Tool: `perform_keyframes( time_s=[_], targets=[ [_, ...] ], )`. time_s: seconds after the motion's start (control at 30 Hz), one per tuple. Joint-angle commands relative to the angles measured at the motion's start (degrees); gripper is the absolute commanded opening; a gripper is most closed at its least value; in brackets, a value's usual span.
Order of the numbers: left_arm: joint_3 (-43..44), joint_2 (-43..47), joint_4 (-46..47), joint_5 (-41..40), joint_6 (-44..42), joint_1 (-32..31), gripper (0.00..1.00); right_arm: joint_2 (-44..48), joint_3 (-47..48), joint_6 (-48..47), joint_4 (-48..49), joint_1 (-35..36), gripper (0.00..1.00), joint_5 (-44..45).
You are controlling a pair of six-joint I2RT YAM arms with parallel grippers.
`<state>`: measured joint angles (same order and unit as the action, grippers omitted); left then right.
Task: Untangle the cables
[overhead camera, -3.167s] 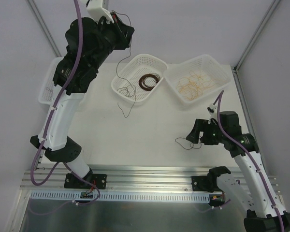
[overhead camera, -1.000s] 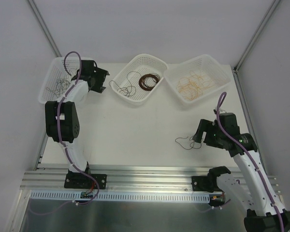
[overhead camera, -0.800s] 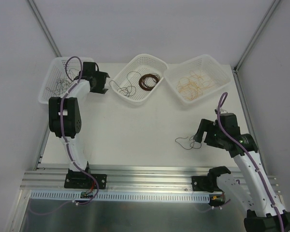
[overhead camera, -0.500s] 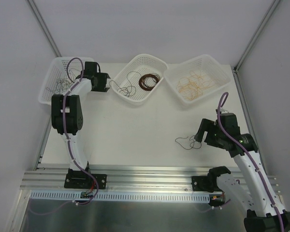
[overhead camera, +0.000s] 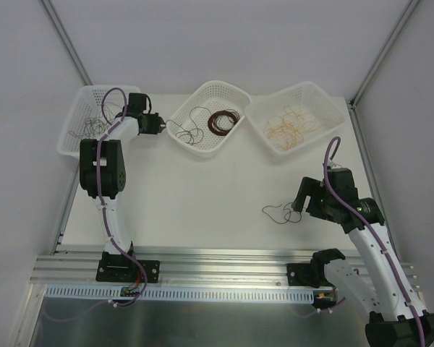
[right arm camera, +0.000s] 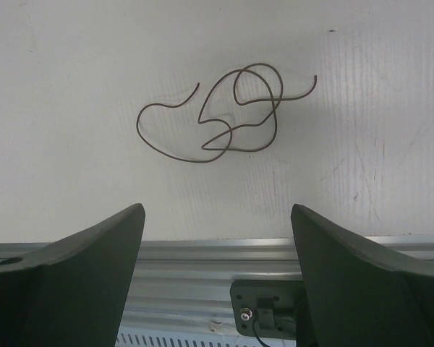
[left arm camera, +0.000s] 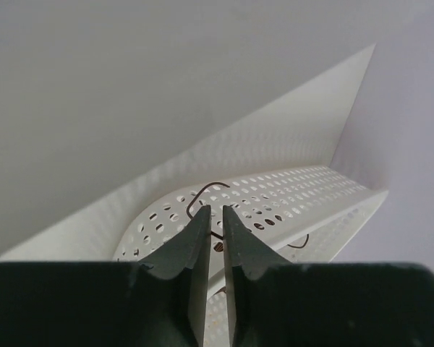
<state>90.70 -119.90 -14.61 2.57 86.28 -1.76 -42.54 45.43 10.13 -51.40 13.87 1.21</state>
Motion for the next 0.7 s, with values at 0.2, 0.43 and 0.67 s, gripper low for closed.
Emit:
perform_keyframes(
  time_s=[0.2,0.43,0.67],
  targets=[
    [1.7,-0.7,-1.0,2.3,0.2,0.5,0.15,1.5,1.9,0.9,-0.8,0.3,0.87,1.2],
    [-1.5,1.4,-0.9,1.6,1.2,0.5,0.47,3.1,1.4,1.3,-1.5,0.3,0.87,1.7],
    [0.6,-0.4,-0.9,3.0,2.6,0.5,0.49,3.8,1.1,1.9,-1.7,0.3,0.87,1.8]
  ],
)
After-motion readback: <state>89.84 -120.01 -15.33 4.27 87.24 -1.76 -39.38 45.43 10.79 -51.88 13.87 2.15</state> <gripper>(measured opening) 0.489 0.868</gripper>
